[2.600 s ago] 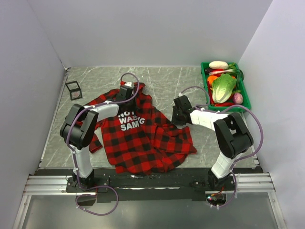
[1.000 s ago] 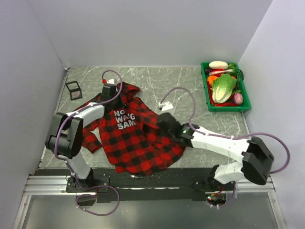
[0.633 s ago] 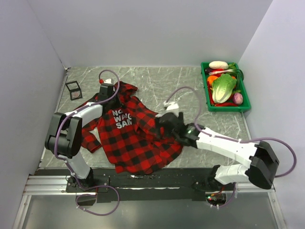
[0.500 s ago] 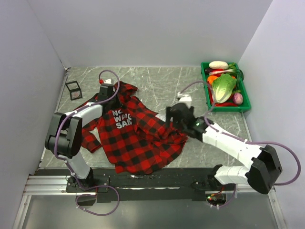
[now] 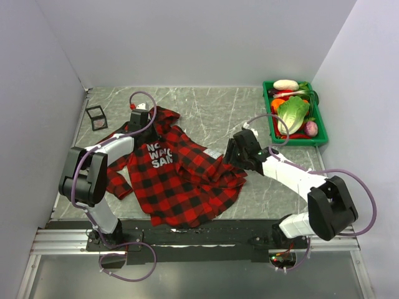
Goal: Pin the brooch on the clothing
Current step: Flatten out the clothes at the center of the board.
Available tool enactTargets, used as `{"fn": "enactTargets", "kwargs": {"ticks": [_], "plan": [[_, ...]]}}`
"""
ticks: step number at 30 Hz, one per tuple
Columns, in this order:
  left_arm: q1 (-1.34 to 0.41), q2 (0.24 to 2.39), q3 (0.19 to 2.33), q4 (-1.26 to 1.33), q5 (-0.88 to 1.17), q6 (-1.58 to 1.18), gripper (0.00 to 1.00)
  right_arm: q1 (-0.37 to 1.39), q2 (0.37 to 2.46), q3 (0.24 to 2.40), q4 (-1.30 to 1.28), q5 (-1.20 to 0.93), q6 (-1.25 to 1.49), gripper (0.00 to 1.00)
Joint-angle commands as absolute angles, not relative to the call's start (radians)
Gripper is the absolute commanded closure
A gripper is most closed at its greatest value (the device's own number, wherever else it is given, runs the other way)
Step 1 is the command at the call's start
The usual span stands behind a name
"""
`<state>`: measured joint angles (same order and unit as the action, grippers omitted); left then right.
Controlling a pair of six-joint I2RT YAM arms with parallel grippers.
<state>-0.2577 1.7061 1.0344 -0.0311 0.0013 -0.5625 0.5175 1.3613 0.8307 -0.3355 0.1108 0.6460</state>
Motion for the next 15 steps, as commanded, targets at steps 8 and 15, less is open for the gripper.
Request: {"fn": "enactTargets", "kwargs": {"ticks": [8,15], "plan": [[-0.255,1.687,1.034,-0.008,0.005,-0.548,0.99,0.468,1.45,0.761,-0.183,0.072,0.759,0.38],[-0.253,1.683,1.034,-0.008,0.003,-0.546,0.99,0.453,1.489,0.749,-0.127,0.094,0.765,0.41]]}}
